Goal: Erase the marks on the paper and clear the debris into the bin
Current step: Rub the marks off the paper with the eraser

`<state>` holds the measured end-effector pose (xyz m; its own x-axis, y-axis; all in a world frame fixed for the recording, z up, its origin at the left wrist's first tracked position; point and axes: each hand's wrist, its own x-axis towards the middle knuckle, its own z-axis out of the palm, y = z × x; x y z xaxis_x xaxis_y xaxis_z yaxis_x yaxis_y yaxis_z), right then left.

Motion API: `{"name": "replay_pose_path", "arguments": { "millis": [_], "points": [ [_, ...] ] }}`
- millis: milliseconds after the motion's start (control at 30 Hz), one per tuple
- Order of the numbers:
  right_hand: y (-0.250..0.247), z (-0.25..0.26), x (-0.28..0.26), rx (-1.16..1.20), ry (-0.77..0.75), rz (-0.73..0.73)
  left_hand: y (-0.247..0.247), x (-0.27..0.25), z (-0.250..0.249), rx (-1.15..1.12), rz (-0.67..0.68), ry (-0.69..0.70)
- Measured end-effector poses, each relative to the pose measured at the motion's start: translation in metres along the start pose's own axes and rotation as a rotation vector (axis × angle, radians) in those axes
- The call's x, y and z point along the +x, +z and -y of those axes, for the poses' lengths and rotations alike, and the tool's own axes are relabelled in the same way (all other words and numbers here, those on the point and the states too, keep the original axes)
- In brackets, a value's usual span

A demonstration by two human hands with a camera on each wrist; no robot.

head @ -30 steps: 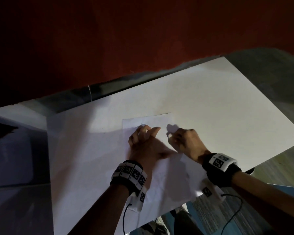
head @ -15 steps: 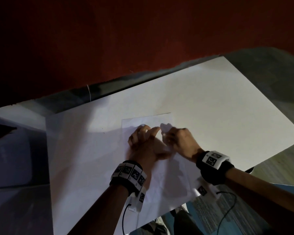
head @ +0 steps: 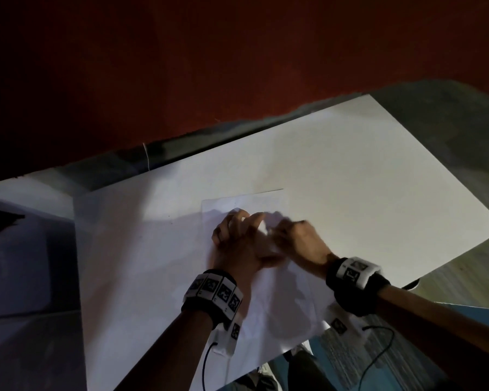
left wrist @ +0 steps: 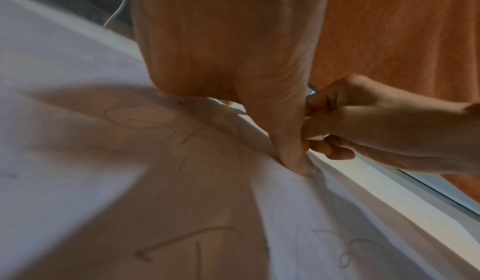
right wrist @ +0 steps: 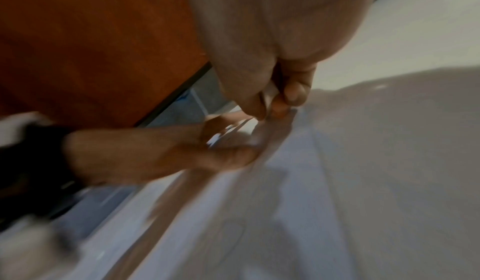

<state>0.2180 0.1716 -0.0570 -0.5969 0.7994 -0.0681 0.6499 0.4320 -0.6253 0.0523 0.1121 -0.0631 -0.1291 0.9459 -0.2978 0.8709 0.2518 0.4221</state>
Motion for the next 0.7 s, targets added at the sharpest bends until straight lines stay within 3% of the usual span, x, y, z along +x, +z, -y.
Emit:
{"name": "replay_pose_path", "arguments": {
  "millis": [67, 167, 300, 400, 533, 700],
  "points": [
    [0.000, 0.003, -0.003, -0.001, -0.023, 0.049, 0.000, 0.001, 0.001, 0.000, 0.013, 0.007],
    [-0.012, 0.002, -0.002, 0.017, 0.014, -0.127, -0.001, 0.002, 0.000, 0.007, 0.024, -0.031],
    [-0.002, 0.004, -0.016, -0.078, -0.108, 0.042, 0.007, 0.002, 0.010, 0.016, 0.008, 0.016],
    [-0.012, -0.005, -0.012, 0.010, -0.044, -0.070, 0.003, 0.002, 0.009, 0.045, 0.012, 0.005],
    [-0.007, -0.006, -0.018, -0.122, -0.152, 0.023, 0.008, 0.004, 0.012, 0.023, 0.008, 0.008],
    [-0.017, -0.014, -0.017, -0.125, -0.109, -0.054, 0.006, 0.006, 0.010, 0.021, 0.017, -0.005]
  ]
}}
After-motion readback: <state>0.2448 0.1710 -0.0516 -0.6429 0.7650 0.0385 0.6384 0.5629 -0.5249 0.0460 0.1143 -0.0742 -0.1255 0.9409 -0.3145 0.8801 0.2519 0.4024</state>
